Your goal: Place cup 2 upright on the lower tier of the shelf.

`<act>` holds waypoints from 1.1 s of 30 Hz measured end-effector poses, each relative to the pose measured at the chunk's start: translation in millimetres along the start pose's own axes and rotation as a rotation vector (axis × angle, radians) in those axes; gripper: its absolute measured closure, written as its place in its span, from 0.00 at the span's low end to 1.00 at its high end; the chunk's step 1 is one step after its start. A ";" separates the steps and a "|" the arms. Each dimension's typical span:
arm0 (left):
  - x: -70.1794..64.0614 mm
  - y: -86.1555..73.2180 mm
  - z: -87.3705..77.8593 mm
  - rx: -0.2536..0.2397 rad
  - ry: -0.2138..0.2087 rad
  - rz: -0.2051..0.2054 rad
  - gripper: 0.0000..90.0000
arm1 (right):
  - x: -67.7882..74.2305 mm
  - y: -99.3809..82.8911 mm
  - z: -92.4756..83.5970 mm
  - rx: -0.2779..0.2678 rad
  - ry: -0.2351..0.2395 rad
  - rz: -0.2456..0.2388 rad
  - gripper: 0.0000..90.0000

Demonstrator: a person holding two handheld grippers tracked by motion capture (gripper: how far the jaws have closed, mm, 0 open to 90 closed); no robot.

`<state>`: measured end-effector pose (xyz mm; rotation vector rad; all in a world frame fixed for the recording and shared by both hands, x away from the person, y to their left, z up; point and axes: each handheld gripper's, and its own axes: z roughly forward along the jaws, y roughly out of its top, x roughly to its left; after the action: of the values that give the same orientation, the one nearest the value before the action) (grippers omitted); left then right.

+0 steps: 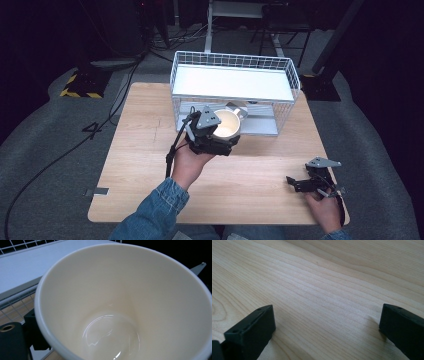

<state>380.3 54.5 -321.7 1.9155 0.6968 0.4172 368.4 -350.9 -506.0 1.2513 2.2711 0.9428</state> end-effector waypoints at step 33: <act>40.9 78.8 24.6 -0.026 0.056 -0.002 0.10 | 0.8 0.4 0.3 0.001 -0.005 0.005 0.00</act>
<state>448.2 37.9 -261.7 1.8846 0.7265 0.4781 368.4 -349.9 -506.0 1.2591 2.2662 0.9389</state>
